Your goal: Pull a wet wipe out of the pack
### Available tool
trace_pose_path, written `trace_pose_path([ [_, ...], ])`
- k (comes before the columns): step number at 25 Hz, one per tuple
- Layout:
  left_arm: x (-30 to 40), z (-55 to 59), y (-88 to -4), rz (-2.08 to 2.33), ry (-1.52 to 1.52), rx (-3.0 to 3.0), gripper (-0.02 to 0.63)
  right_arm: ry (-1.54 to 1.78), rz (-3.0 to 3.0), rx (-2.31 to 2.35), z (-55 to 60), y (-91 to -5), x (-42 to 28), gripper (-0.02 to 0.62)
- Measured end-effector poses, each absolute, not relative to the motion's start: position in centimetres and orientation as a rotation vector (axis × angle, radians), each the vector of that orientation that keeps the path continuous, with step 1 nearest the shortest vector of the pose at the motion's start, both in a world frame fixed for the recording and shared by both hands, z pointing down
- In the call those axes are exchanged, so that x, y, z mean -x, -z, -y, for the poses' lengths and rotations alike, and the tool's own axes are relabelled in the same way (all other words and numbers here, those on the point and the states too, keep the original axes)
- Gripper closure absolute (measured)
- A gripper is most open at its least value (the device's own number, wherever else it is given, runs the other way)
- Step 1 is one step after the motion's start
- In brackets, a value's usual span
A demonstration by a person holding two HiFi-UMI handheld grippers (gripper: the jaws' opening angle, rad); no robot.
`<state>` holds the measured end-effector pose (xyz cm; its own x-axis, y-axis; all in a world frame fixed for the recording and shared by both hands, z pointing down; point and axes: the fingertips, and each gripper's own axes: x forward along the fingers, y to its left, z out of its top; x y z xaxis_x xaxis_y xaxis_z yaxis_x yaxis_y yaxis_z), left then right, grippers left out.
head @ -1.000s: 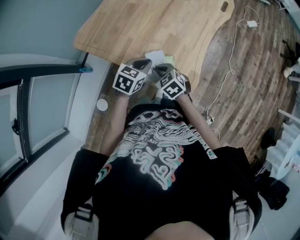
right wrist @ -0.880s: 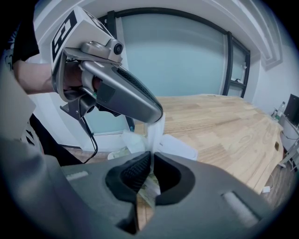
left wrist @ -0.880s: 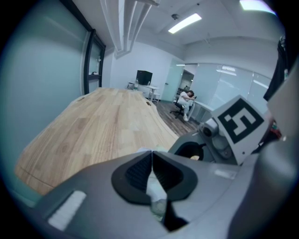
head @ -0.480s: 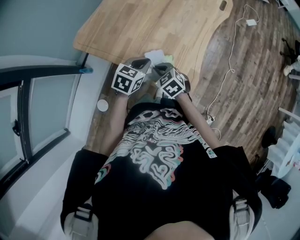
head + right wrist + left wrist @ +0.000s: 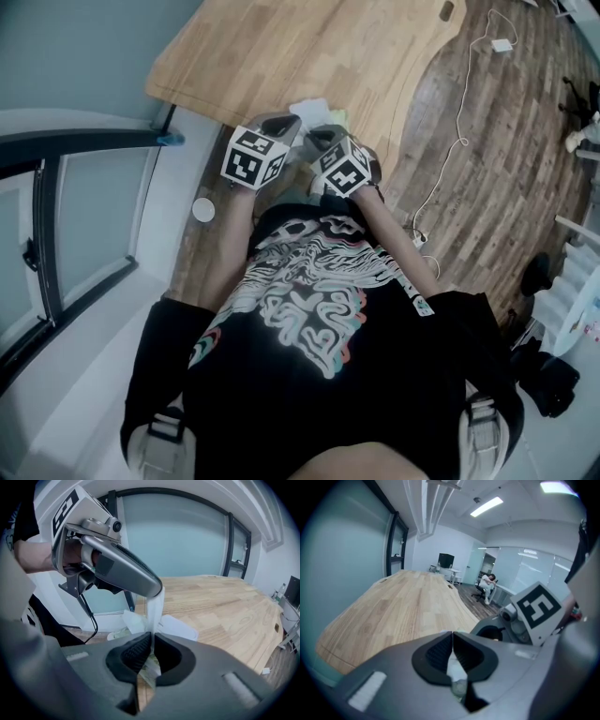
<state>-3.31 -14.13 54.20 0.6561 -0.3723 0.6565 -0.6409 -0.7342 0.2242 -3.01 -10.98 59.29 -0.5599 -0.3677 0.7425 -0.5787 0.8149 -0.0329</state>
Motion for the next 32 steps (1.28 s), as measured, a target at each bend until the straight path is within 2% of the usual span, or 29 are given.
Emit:
trace_pose_path([
  [32,4.3,14.5,-53.1,0.833,-0.786,-2.449,0.607,-0.337,2.219,-0.697,10.6,-59.7,3.3,0.572],
])
